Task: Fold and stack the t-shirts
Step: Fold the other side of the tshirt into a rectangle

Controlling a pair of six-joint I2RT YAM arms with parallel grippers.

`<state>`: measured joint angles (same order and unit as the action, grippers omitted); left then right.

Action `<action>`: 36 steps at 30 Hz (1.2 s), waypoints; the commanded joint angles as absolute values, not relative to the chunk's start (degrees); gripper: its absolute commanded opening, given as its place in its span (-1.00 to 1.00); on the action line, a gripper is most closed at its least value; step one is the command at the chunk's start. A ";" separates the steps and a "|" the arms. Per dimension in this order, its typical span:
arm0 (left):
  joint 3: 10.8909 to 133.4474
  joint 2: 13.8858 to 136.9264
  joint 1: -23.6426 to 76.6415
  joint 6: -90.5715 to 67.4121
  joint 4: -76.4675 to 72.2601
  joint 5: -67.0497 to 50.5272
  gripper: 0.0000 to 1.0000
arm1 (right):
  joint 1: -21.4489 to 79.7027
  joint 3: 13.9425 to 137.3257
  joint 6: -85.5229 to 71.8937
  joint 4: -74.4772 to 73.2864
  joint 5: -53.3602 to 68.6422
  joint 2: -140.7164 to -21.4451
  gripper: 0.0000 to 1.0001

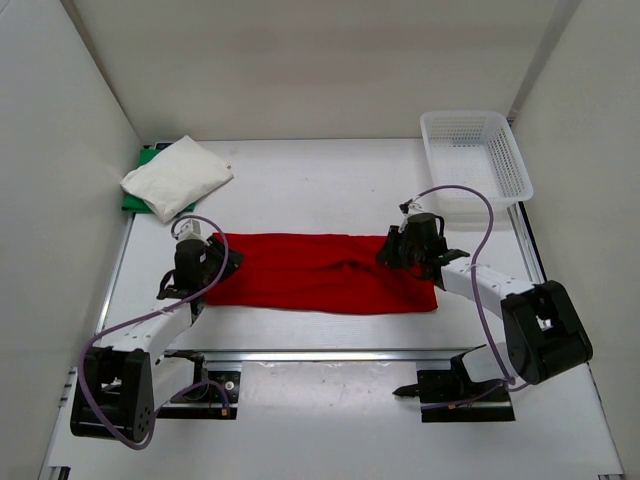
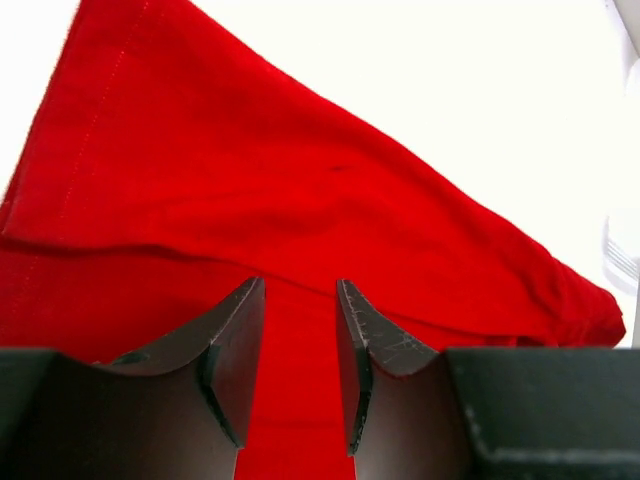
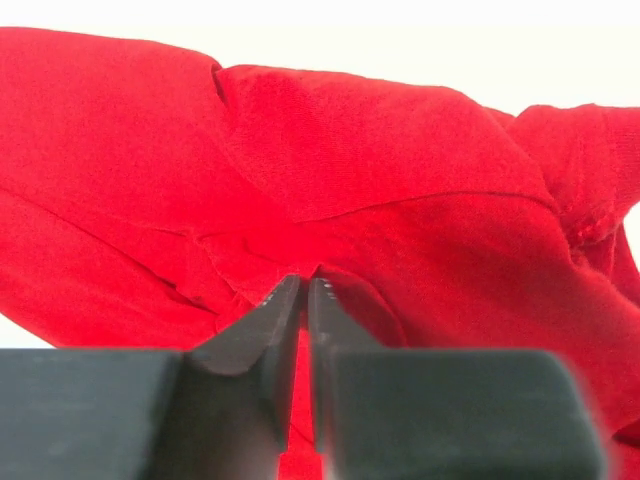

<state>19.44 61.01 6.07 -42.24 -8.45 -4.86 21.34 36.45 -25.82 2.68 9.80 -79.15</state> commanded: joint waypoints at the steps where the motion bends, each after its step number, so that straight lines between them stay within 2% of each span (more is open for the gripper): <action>1: 19.25 60.55 5.28 -42.54 -9.76 -5.01 -0.10 | 22.49 37.97 -25.75 4.23 10.38 -77.53 -0.90; 3: 19.60 60.03 5.10 -42.63 -9.49 -5.62 -0.11 | 24.34 37.36 -26.54 1.77 9.93 -74.90 -1.00; 9: 20.74 59.07 3.69 -41.93 -7.56 -5.01 -0.13 | 29.08 35.51 -29.96 -5.97 8.35 -68.56 -0.99; 13: 22.32 58.80 3.17 -41.84 -6.24 -5.27 -0.12 | 32.77 35.77 -32.08 -8.52 6.51 -67.85 -1.00; 17: 22.77 58.01 1.15 -41.48 -4.57 -5.71 -0.16 | 34.71 34.37 -34.36 -6.52 10.44 -70.48 -0.97; 21: 22.32 56.95 -2.54 -40.79 -2.73 -6.33 -0.16 | 36.65 34.36 -34.63 -5.36 10.99 -72.07 -0.39; 24: 22.50 56.78 -3.25 -40.43 -1.23 -5.28 -0.16 | 35.25 33.92 -33.84 -6.24 10.29 -68.74 -0.21; 26: 22.50 57.39 -4.13 -40.34 -1.23 -4.75 -0.15 | 33.32 32.88 -32.97 -6.77 9.58 -63.83 -0.19; 27: 22.59 58.52 -5.09 -40.34 -1.58 -4.75 -0.15 | 32.27 32.09 -32.70 -6.94 9.32 -62.59 -0.23; 29: 23.03 60.54 -5.80 -40.52 -1.58 -5.44 -0.14 | 28.50 30.16 -32.26 -6.16 9.66 -58.64 -0.50; 31: 23.20 62.22 -6.15 -41.74 -2.02 -5.01 -0.09 | 24.01 28.31 -31.91 -5.63 12.38 -56.96 -0.96; 33: 23.55 64.24 -7.03 -42.62 -3.07 -5.88 -0.05 | 19.44 27.17 -31.64 -5.36 14.32 -55.90 -1.00; 35: 24.25 64.95 -8.00 -43.15 -2.29 -6.68 -0.05 | 16.20 26.63 -30.85 -5.27 13.63 -54.59 -0.96; 36: 23.91 64.95 -7.82 -43.24 -1.94 -6.59 -0.04 | 14.34 26.02 -30.94 -5.10 13.19 -54.67 -0.78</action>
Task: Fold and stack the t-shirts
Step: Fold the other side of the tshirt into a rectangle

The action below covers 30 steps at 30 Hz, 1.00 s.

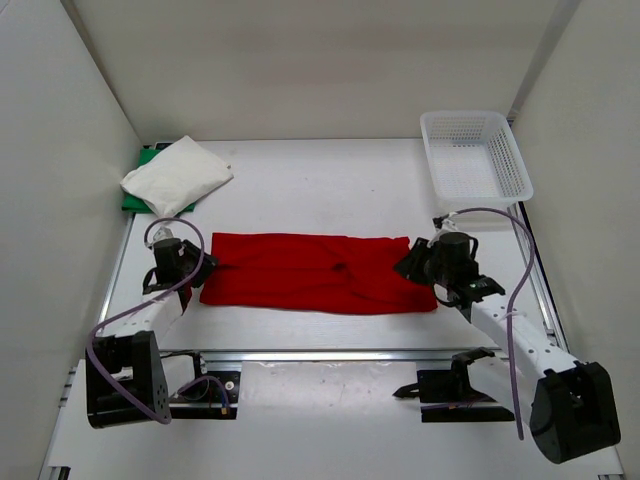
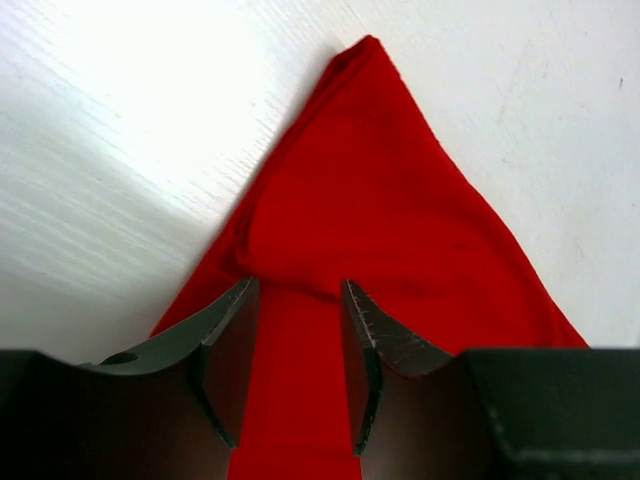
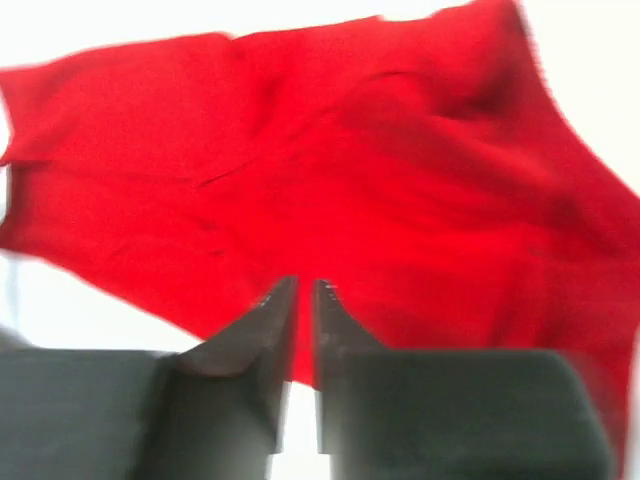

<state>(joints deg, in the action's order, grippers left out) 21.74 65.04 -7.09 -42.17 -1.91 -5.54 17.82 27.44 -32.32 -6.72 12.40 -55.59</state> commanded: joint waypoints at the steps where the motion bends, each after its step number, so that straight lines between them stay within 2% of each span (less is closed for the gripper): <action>1: 23.91 64.60 -7.39 -43.24 -1.67 -5.81 -0.02 | 13.37 26.10 -30.94 -4.75 12.75 -53.97 -0.55; 4: 22.59 62.93 -7.03 -43.51 -1.32 -3.60 0.09 | 6.69 25.75 -31.11 -2.38 13.53 -55.71 -0.24; 8: 20.91 64.68 -7.21 -43.77 -2.90 -3.87 0.14 | 1.85 26.63 -31.55 -0.44 14.33 -58.97 -0.15; 12: 23.54 70.56 -7.38 -43.68 -4.04 -5.09 0.04 | 0.97 26.37 -31.99 3.86 11.07 -63.53 -0.10; 16: 26.53 75.14 -7.55 -43.68 -5.09 -5.62 -0.17 | -1.48 25.84 -34.80 9.48 20.55 -69.42 -0.12; 19: 27.68 76.81 -7.47 -44.73 -6.06 -6.06 -0.41 | -2.10 24.96 -37.00 13.62 23.99 -71.97 -0.28; 20: 27.60 77.25 -7.38 -44.65 -6.41 -6.33 -0.57 | -2.37 25.22 -37.35 14.32 25.47 -72.77 -0.58; 23: 28.04 77.26 -8.52 -44.91 -6.24 -5.20 -0.89 | -3.51 25.40 -38.93 16.17 26.89 -72.77 -1.00; 25: 28.65 76.90 -9.93 -44.30 -5.45 -4.92 -1.00 | -2.56 25.23 -38.24 14.17 22.87 -71.03 -1.00; 30: 26.37 76.73 -14.05 -45.88 -6.33 -6.06 -1.00 | -4.04 23.13 -38.58 10.46 16.35 -67.24 -1.00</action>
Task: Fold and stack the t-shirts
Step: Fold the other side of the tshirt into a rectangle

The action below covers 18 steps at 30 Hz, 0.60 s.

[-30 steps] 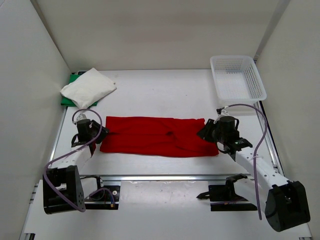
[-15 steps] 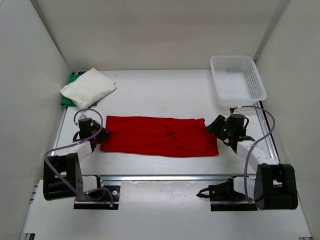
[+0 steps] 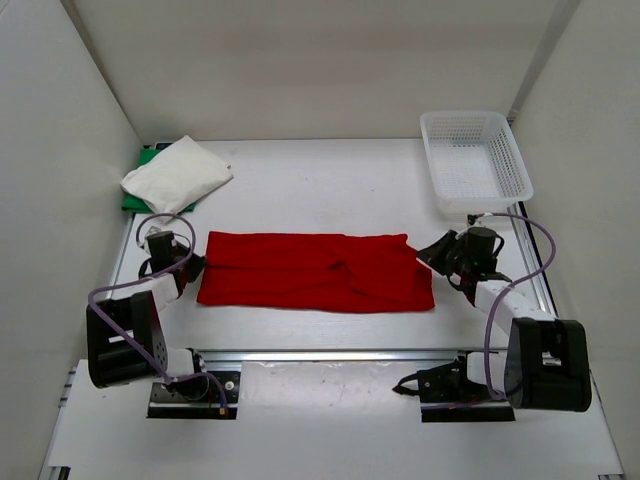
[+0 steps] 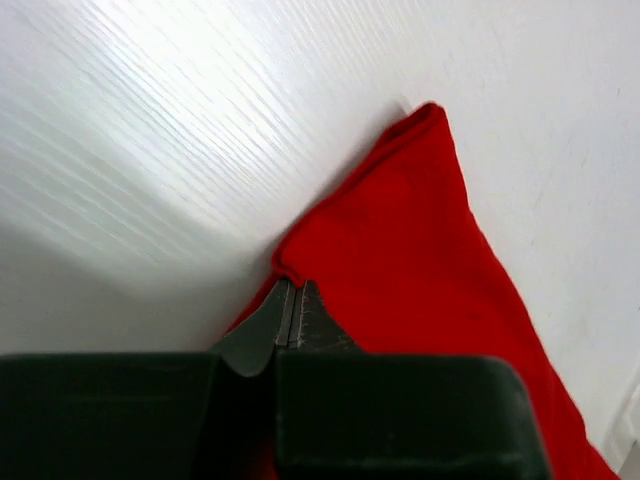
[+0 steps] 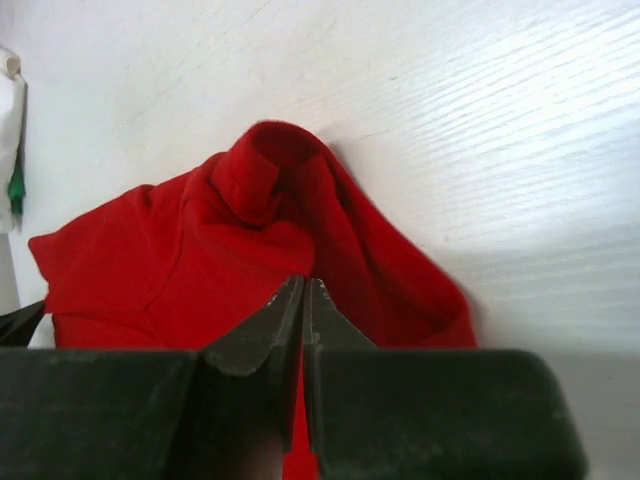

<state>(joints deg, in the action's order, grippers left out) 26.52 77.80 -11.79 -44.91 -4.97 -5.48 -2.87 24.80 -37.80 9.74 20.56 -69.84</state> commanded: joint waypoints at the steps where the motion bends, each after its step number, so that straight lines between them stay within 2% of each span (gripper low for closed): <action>1: 26.37 76.73 -14.32 -46.14 -6.42 -6.33 -1.00 | -4.22 22.25 -38.84 11.24 17.04 -66.54 -0.93; 2: 26.63 77.08 -14.33 -46.06 -6.15 -6.42 -0.98 | -4.22 21.02 -39.20 11.95 17.66 -66.10 -0.87; 3: 26.63 77.34 -14.67 -46.40 -6.07 -6.94 -0.85 | -4.22 20.22 -39.37 12.04 18.28 -66.18 -0.77; 4: 26.80 77.08 -14.76 -46.41 -6.06 -7.64 -0.67 | -4.04 19.78 -39.37 12.48 19.33 -66.09 -0.55; 5: 26.55 76.65 -14.94 -47.10 -6.76 -7.91 -0.52 | -3.96 19.69 -39.11 12.65 19.42 -66.18 -0.43; 6: 26.19 76.03 -15.12 -47.72 -7.12 -8.95 -0.25 | -4.39 20.21 -38.76 12.40 19.34 -65.66 -0.26; 7: 25.93 75.68 -15.29 -47.99 -7.38 -9.40 -0.14 | -4.66 20.74 -38.50 12.39 18.99 -65.31 -0.17; 9: 26.10 73.23 -15.29 -48.16 -6.86 -9.75 0.04 | -5.97 21.97 -39.19 14.23 20.91 -65.65 -0.13; 12: 25.84 66.82 -12.05 -47.55 -6.33 -6.79 -0.06 | -4.31 27.22 -37.98 15.29 22.24 -69.95 -0.23; 15: 26.54 62.24 -4.77 -46.32 -6.24 -2.66 -0.09 | -2.99 30.93 -38.05 17.75 23.20 -76.35 -0.22; 18: 28.47 63.71 6.03 -44.47 -6.59 -0.18 -0.09 | -1.67 33.13 -37.88 18.98 23.82 -80.41 -0.18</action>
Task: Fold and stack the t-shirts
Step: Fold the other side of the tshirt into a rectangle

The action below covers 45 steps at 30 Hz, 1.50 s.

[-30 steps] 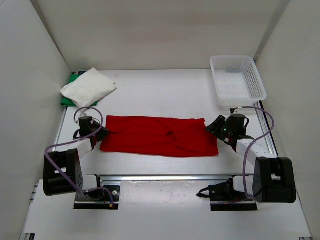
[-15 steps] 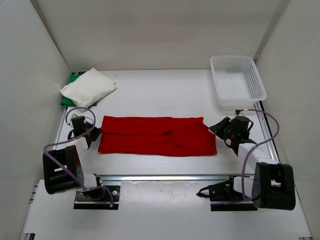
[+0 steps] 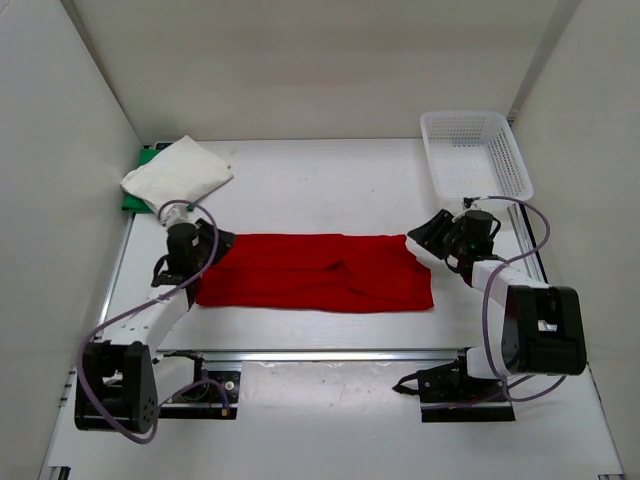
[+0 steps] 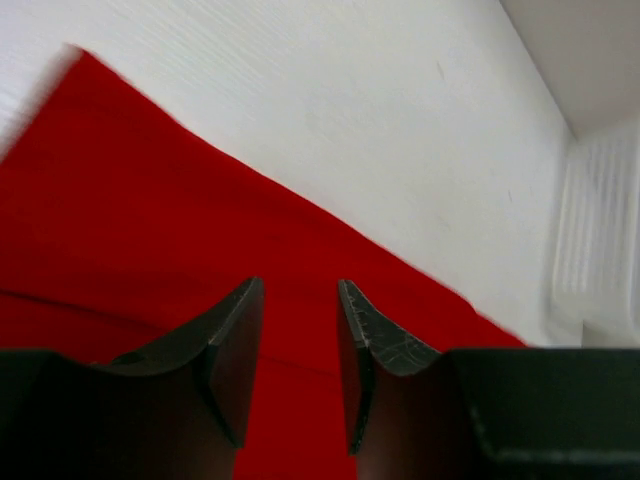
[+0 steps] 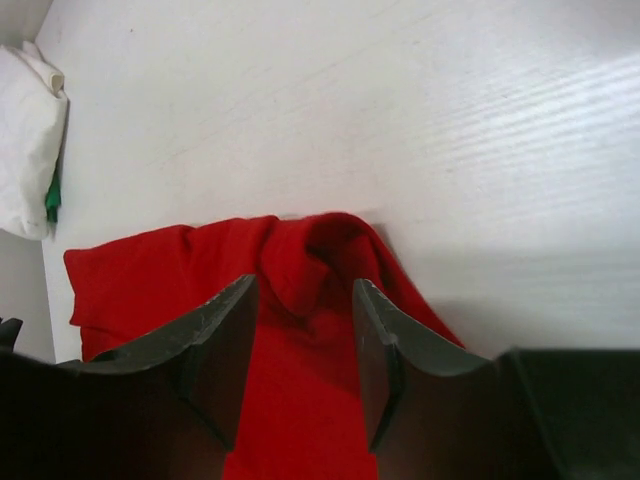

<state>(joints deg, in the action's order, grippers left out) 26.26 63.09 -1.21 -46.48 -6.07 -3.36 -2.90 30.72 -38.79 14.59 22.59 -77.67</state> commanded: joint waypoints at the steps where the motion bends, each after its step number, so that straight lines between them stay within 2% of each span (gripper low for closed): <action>1: 28.74 65.46 7.28 -44.39 -7.46 -0.09 -0.09 | -1.58 33.48 -38.05 18.98 23.99 -81.12 -0.18; 5: 31.72 73.11 10.28 -45.26 -10.72 -1.67 -0.13 | -0.44 34.28 -38.76 20.21 24.52 -84.72 -0.21; 6: 32.86 76.17 10.37 -45.00 -11.07 -2.37 -0.12 | -0.35 34.63 -38.76 20.21 23.91 -85.51 -0.27; 10: 38.22 84.88 8.88 -44.38 -10.20 -5.45 -0.14 | -0.35 36.21 -39.46 20.83 24.88 -87.62 -0.64; 12: 38.58 87.10 7.13 -45.00 -10.80 -6.32 -0.14 | 0.96 36.47 -39.38 21.00 22.69 -87.63 -0.94; 14: 38.32 89.37 5.29 -45.70 -11.16 -7.90 -0.16 | 1.49 36.65 -38.95 21.27 20.49 -87.63 -1.00; 23: 31.83 90.97 -6.05 -50.44 -15.90 -11.34 -0.22 | -3.24 39.99 -36.83 16.35 13.54 -89.73 -1.00; 27: 31.72 91.23 -6.50 -51.24 -16.52 -12.21 -0.23 | -4.56 41.92 -37.18 16.08 15.36 -93.16 -1.00; 29: 31.64 90.97 -6.33 -51.24 -16.61 -12.48 -0.23 | -4.22 41.67 -37.88 19.23 21.68 -93.25 -0.83; 31: 32.17 90.79 -5.02 -50.63 -16.35 -11.43 -0.23 | -3.17 40.52 -37.36 21.08 24.50 -92.38 -0.38; 32: 32.34 90.44 -4.40 -49.84 -16.09 -11.43 -0.23 | -2.21 40.43 -37.09 21.27 25.48 -92.20 -0.22; 34: 32.61 90.36 -4.65 -49.75 -15.73 -10.73 -0.23 | -0.97 40.52 -36.65 21.88 27.24 -92.20 -0.15; 38: 32.60 88.07 -3.61 -49.57 -15.21 -10.29 -0.23 | -0.18 39.90 -37.88 24.08 28.47 -93.86 -0.15; 41: 32.09 85.79 -2.12 -48.61 -14.33 -8.62 -0.23 | -0.09 40.78 -37.97 23.39 29.35 -95.79 -0.30; 45: 32.52 81.66 2.36 -46.85 -12.48 -4.59 -0.21 | 1.84 40.25 -38.76 23.82 29.62 -96.77 -0.34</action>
